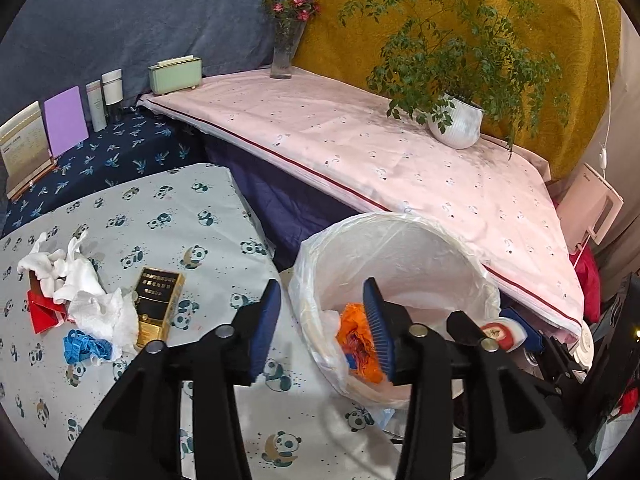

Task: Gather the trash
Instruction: 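Carry bag and cup to the wastebasket and open both grippers over it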

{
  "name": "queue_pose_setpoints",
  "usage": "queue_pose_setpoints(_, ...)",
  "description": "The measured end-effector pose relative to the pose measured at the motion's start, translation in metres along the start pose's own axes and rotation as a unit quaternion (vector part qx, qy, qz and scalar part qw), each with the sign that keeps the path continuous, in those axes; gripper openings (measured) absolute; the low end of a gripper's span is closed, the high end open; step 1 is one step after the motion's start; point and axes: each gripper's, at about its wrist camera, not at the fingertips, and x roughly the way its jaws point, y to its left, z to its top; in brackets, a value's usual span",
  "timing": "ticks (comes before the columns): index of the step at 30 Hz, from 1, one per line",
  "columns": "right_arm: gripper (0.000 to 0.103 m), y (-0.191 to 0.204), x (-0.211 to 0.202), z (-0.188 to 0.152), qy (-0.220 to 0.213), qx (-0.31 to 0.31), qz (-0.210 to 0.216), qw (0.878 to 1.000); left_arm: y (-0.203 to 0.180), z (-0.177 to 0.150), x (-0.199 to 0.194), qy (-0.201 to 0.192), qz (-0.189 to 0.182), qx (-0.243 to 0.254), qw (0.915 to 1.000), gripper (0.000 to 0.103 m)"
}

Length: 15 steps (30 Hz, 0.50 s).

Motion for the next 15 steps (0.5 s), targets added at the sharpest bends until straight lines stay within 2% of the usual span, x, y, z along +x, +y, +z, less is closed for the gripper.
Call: queue_pose_setpoints(15,0.083,0.031,-0.007,-0.003,-0.001,-0.017,0.015,1.0,0.047,-0.01,-0.014,0.002,0.028,-0.034,0.999,0.043)
